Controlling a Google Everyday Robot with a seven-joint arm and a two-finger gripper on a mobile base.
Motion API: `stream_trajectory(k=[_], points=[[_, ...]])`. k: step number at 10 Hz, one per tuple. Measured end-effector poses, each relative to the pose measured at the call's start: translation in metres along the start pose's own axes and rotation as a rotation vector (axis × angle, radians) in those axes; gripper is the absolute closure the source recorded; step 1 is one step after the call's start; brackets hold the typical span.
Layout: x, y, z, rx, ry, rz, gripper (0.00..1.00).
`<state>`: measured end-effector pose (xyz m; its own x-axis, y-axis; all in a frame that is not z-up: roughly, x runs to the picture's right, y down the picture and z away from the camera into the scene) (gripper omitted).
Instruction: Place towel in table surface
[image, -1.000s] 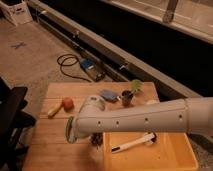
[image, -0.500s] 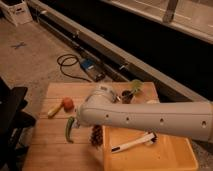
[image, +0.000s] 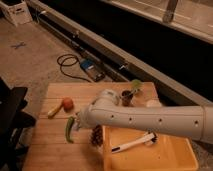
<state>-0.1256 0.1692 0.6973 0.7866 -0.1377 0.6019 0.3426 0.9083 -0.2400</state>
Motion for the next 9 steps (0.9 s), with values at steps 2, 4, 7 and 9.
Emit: stream_trajectory(k=[2, 4, 7, 9], points=[[0.001, 0.005, 0.020, -0.013, -0.066, 0.026, 1.00], [0.002, 0.007, 0.039, -0.034, -0.114, 0.042, 1.00], [0.007, 0.016, 0.072, -0.082, -0.165, 0.069, 0.87], [0.013, 0.024, 0.087, -0.108, -0.192, 0.102, 0.65]])
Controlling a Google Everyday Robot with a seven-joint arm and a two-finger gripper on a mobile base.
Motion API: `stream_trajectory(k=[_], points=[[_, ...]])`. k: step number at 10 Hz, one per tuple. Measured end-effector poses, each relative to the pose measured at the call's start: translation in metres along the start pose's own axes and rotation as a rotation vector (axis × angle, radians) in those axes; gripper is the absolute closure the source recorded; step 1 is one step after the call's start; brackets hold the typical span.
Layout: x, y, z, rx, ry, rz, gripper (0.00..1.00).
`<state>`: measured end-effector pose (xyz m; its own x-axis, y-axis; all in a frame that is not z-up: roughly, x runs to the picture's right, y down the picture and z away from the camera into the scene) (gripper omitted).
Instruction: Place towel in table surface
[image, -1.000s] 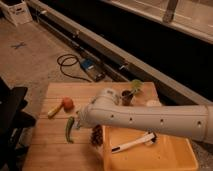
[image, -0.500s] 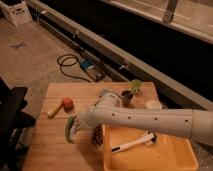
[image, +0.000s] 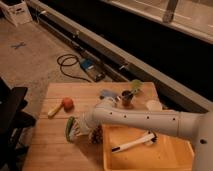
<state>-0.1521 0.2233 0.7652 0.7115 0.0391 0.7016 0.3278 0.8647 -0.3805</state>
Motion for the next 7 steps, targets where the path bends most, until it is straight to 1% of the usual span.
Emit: stream_trajectory(k=[2, 4, 5, 7], points=[[0.0040, 0.0037, 0.0052, -0.019, -0.008, 0.019, 0.42], [0.0082, 0.0076, 0.0065, -0.025, -0.010, 0.038, 0.25], [0.0107, 0.0086, 0.0049, -0.023, -0.010, 0.047, 0.20], [0.0096, 0.0088, 0.0057, -0.024, -0.011, 0.046, 0.20]])
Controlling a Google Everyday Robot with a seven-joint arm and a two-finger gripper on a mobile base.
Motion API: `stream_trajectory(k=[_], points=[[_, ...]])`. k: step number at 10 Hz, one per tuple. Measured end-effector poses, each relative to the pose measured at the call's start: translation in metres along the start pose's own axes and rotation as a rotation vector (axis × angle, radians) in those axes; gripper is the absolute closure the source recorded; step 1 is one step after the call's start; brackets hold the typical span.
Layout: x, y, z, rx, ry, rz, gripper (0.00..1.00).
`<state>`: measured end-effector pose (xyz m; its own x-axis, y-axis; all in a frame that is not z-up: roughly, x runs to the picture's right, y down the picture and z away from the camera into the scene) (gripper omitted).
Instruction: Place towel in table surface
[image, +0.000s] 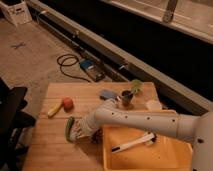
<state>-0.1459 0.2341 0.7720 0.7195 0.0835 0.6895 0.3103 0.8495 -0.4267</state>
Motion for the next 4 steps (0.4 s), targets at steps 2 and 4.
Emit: stream_trajectory(k=[2, 4], points=[[0.0005, -0.0001, -0.0005, 0.001, 0.000, 0.001, 0.20], [0.0006, -0.0001, -0.0004, 0.001, 0.000, 0.001, 0.20]])
